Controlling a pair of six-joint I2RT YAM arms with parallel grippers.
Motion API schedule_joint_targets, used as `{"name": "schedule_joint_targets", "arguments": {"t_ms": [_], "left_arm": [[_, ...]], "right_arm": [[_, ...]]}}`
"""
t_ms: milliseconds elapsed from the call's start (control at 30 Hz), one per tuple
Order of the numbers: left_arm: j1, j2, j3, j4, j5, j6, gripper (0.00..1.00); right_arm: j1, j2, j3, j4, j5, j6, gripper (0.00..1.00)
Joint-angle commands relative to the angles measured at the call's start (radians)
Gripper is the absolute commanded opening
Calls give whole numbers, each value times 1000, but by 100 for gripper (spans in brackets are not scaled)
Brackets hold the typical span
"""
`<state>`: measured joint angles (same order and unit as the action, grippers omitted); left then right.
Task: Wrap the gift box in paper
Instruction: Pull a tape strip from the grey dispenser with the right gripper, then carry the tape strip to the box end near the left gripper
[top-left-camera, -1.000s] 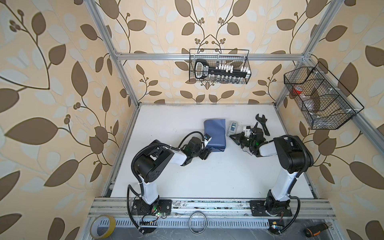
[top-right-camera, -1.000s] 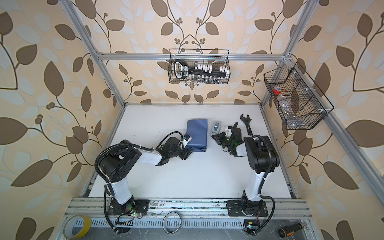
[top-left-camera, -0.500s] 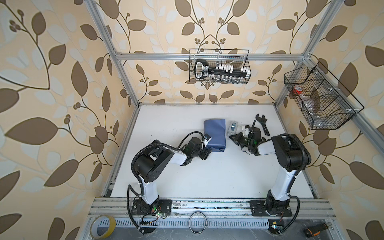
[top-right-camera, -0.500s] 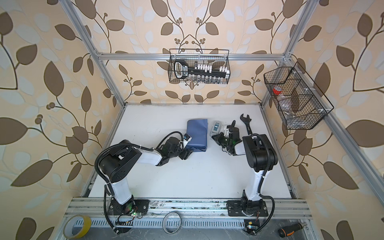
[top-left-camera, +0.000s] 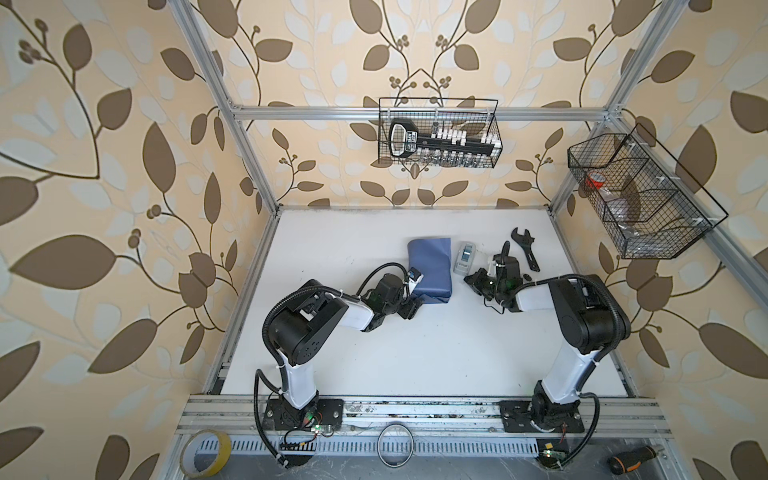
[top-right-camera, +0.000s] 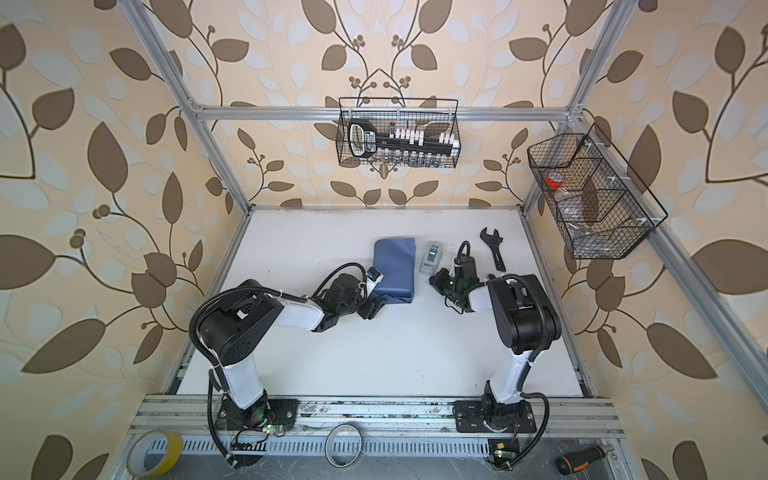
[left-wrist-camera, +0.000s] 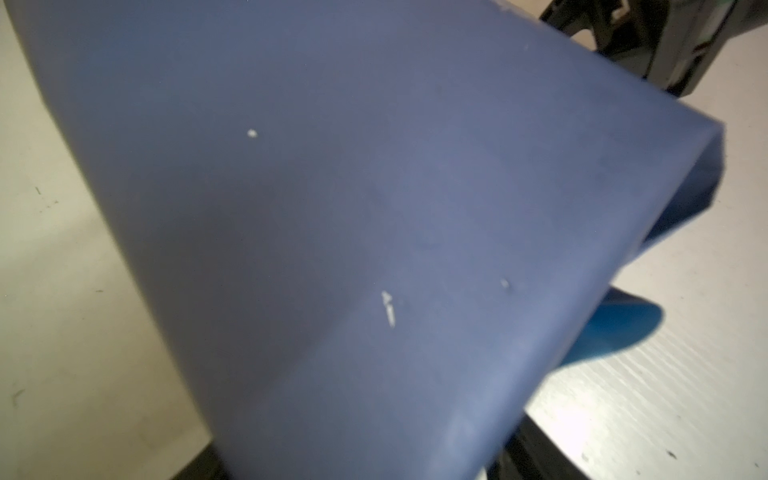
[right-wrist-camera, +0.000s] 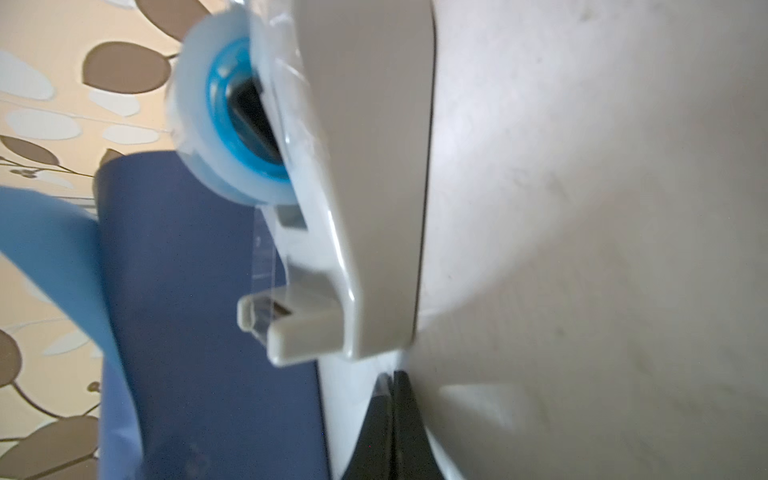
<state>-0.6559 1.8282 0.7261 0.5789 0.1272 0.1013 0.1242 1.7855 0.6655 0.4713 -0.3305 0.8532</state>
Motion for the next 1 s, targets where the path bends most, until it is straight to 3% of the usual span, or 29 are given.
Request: {"name": "schedule_joint_targets", "arguments": {"t_ms": [0, 200, 467, 600, 967], "left_arm": [[-8, -31, 19, 24, 12, -3, 72], [-7, -33, 19, 21, 8, -6, 72], [-7, -36, 12, 23, 4, -8, 72], [-7, -30, 13, 30, 11, -14, 72], [-7, -24, 22, 28, 9, -8, 72]], "right_arm": [[6, -132, -81, 39, 5, -54, 0], [121, -393, -210, 3, -9, -205, 0], [354, -590, -313, 31, 17, -351, 0], [421, -549, -330, 109, 45, -375, 0], [476, -330, -301, 299, 114, -414, 0]]}}
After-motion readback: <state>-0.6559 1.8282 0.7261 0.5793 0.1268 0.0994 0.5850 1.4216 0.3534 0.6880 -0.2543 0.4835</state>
